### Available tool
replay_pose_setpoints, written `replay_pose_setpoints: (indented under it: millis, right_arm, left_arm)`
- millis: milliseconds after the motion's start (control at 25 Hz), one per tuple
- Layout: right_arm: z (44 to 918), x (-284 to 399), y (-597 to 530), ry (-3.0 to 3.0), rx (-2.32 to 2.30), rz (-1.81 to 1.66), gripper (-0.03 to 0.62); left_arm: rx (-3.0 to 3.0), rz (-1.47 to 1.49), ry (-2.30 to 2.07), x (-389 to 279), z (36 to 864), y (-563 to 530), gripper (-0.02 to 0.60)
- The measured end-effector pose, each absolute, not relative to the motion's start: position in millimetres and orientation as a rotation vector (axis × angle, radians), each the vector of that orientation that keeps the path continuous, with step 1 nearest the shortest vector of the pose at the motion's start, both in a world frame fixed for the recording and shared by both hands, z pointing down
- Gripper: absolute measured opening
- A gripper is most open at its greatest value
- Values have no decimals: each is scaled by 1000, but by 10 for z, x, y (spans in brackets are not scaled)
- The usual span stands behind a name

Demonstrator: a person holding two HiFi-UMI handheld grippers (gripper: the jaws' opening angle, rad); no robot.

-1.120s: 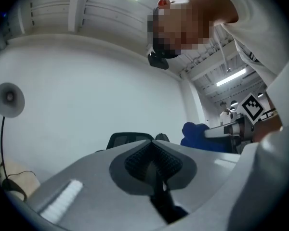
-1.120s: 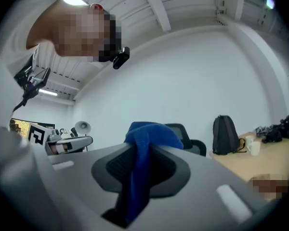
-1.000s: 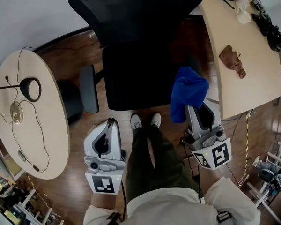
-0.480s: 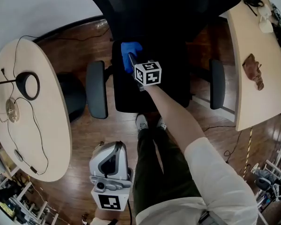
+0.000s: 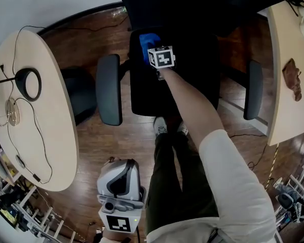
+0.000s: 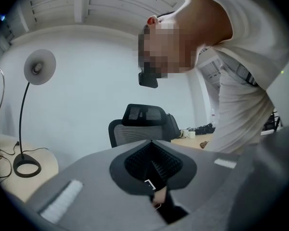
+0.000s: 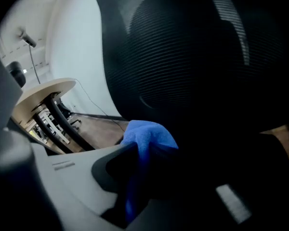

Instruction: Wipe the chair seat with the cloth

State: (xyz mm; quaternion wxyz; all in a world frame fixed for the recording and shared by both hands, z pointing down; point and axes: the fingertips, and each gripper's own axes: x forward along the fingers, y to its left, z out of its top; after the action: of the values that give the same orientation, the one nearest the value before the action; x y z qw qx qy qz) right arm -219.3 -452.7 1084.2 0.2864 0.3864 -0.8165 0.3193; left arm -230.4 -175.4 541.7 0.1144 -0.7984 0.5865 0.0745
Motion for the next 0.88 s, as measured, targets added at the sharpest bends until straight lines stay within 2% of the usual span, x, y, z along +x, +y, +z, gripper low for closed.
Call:
replay_pose_setpoints:
  millis: [400,560,680,880]
  right_arm:
    - [10842,445,-4908,-1880,1387,852,66]
    - [10878,973,-4926,-1804,1445,900,66]
    - [10624,561,-4927,-1957,1343,823,66]
    - [9995,-1400,-4338,-2331,1131,1012,66]
  left_arm:
    - [-2407,291,1659,-1970,5322,-1931,64]
    - [-2427,302,1626,-1787,5323,-1981,64]
    - [-2438,299,1621,-1710,5364,-1988,64]
    - [-2435,310,1631,-1695,5266,-1996,64]
